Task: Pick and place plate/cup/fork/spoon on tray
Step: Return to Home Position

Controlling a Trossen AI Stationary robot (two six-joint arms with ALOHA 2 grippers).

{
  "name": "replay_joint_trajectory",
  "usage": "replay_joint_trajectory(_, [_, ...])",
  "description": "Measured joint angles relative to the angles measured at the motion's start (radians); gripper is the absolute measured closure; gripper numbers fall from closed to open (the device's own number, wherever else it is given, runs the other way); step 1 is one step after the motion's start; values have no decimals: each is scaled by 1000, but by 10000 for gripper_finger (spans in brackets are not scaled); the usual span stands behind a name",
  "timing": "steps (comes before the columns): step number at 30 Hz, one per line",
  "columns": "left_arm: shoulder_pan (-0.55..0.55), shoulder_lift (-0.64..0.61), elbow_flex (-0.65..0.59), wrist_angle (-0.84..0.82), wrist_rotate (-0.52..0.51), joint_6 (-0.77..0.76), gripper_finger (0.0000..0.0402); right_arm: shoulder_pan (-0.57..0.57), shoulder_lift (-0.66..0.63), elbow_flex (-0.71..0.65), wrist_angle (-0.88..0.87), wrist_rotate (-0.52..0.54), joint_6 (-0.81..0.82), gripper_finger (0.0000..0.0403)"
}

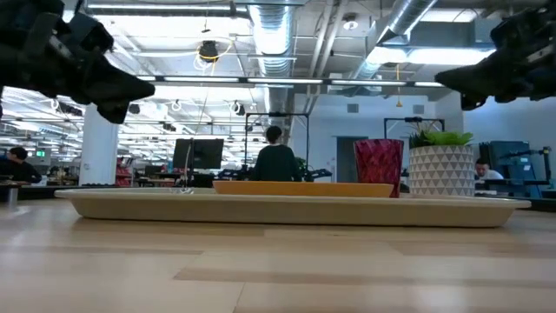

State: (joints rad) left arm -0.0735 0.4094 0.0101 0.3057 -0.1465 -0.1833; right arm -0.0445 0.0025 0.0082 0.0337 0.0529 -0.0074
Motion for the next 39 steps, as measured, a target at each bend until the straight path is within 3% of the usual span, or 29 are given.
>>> replay_joint_trajectory(5, [-84, -183, 0, -170, -14, 31, 401, 103, -1, 0, -1, 19, -14, 400])
replay_joint_trajectory(10, [-103, -409, -1, -255, 27, 15, 401, 153, -1, 0, 12, 126, -1, 399])
replay_joint_trajectory(16, [-48, -345, -2, -266, 35, 59, 401, 108, 29, 0, 11, 141, 19, 399])
replay_joint_trajectory(22, [112, -317, -3, -266, 36, 80, 401, 21, 93, -1, 12, 151, 43, 392])
replay_joint_trajectory(28, [236, -318, -3, -271, 101, 33, 401, -45, 126, -1, 13, 158, 59, 387])
replay_joint_trajectory(39, [267, -318, -3, -270, 105, 15, 401, -55, 128, -1, 14, 155, 59, 382])
